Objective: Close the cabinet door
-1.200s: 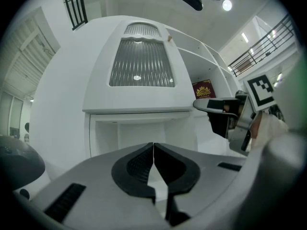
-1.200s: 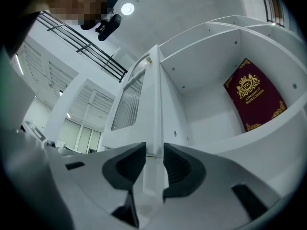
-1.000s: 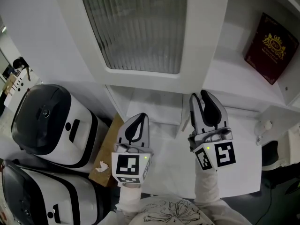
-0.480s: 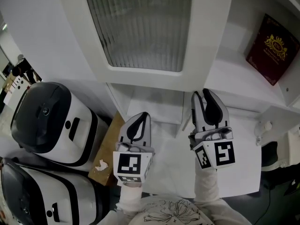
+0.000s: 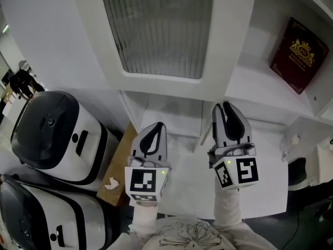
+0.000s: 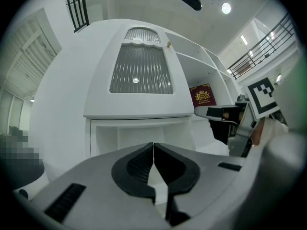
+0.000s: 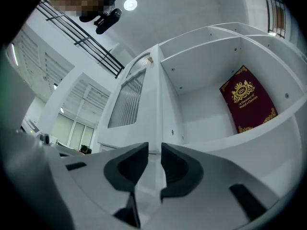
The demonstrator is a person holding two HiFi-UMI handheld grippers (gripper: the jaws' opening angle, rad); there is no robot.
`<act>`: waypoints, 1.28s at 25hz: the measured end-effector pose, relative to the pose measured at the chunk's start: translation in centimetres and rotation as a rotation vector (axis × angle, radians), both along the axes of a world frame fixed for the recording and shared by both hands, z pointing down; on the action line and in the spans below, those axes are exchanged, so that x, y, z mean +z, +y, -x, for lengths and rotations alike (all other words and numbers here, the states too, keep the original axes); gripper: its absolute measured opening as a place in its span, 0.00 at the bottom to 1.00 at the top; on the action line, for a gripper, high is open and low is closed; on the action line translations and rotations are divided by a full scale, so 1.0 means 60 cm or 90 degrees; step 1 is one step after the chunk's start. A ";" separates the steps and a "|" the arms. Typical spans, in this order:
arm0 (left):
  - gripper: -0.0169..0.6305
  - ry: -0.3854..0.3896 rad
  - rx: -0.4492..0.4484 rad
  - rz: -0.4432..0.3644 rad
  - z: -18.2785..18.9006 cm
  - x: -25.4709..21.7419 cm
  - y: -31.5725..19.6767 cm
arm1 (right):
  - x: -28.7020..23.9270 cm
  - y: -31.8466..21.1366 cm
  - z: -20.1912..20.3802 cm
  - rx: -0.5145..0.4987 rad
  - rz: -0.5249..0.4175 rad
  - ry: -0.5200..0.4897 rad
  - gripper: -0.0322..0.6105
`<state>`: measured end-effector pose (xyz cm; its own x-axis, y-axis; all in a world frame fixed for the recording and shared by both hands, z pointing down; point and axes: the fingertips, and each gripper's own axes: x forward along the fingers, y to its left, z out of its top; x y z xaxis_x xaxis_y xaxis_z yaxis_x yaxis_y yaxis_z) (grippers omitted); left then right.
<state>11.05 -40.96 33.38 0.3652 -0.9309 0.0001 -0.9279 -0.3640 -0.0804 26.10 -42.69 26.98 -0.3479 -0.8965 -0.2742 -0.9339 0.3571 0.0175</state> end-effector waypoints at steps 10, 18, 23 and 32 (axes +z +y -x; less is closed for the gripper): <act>0.03 0.012 0.001 -0.023 0.001 -0.028 0.022 | 0.025 0.033 -0.011 0.029 0.042 -0.016 0.15; 0.03 0.016 0.008 -0.029 0.000 -0.033 0.051 | 0.037 0.069 -0.017 0.060 0.058 -0.008 0.12; 0.03 0.019 0.023 -0.034 -0.003 -0.039 0.070 | 0.035 0.090 -0.013 0.076 0.054 0.002 0.10; 0.03 0.026 0.048 -0.032 0.005 -0.045 0.085 | 0.034 0.119 -0.006 0.106 0.061 0.003 0.10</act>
<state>10.78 -35.86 30.71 0.4336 -0.8989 -0.0630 -0.9006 -0.4300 -0.0631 26.48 -35.56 29.03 -0.1944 -0.9635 -0.1841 -0.9801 0.1986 -0.0045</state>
